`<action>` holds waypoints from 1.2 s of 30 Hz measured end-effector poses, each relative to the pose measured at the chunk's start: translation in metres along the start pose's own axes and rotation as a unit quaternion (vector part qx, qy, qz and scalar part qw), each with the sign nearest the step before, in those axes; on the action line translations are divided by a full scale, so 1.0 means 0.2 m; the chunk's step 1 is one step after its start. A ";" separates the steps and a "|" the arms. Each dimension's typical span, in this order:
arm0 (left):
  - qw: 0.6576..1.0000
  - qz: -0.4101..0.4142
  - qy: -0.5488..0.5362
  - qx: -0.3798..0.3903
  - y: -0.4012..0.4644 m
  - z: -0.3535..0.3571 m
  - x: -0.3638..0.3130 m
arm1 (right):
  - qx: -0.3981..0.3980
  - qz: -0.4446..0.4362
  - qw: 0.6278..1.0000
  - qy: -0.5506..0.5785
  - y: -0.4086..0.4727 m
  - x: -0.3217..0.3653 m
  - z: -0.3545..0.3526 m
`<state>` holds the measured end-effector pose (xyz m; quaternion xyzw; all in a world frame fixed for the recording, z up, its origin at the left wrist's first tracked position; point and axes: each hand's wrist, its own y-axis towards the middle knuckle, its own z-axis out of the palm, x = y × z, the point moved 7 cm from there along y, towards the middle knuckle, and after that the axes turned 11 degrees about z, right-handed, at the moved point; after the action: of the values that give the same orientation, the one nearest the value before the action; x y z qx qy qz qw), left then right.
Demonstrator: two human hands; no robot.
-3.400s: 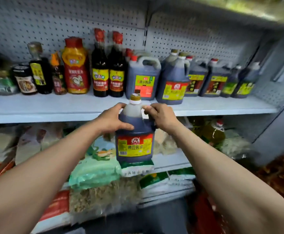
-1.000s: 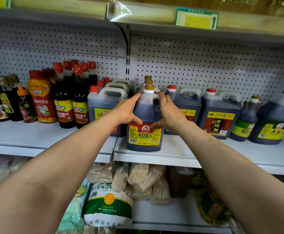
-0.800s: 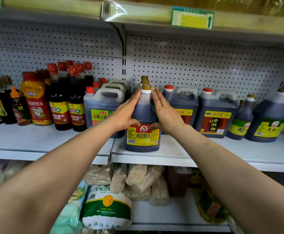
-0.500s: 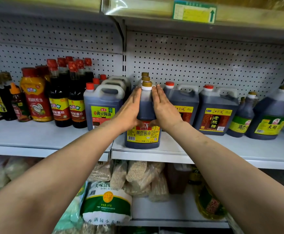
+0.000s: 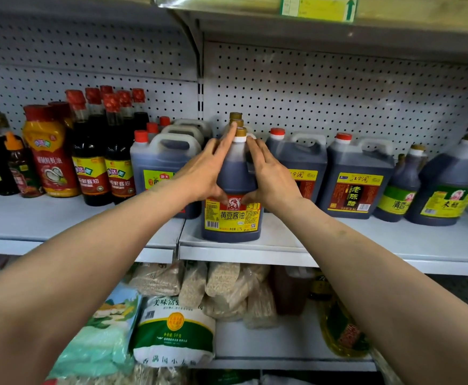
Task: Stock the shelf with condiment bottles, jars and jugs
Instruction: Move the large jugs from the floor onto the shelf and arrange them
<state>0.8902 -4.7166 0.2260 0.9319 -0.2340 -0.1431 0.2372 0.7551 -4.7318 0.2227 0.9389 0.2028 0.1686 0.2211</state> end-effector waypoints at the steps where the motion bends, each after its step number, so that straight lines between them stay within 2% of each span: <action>1: 1.000 0.004 -0.001 0.009 0.01 0.00 0.01 | -0.001 -0.001 1.000 0.001 0.01 -0.01 0.00; 8: 0.998 0.025 -0.010 0.056 0.08 -0.02 0.08 | -0.001 -0.003 1.000 0.000 0.05 -0.02 0.01; 14: 0.996 0.044 0.074 0.034 0.11 -0.04 0.10 | 0.005 -0.006 1.000 -0.013 0.10 -0.02 0.03; 23: 0.990 0.016 0.137 0.026 0.15 -0.01 0.15 | -0.008 0.001 1.000 -0.023 0.20 -0.03 0.12; 36: 0.991 0.006 0.132 0.023 0.26 0.04 0.28 | -0.013 0.016 0.999 -0.033 0.34 -0.06 0.21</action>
<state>0.9155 -4.7870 0.2370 0.9463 -0.2099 -0.0120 0.2455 0.7825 -4.8076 0.2184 0.9439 0.1786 0.1440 0.2374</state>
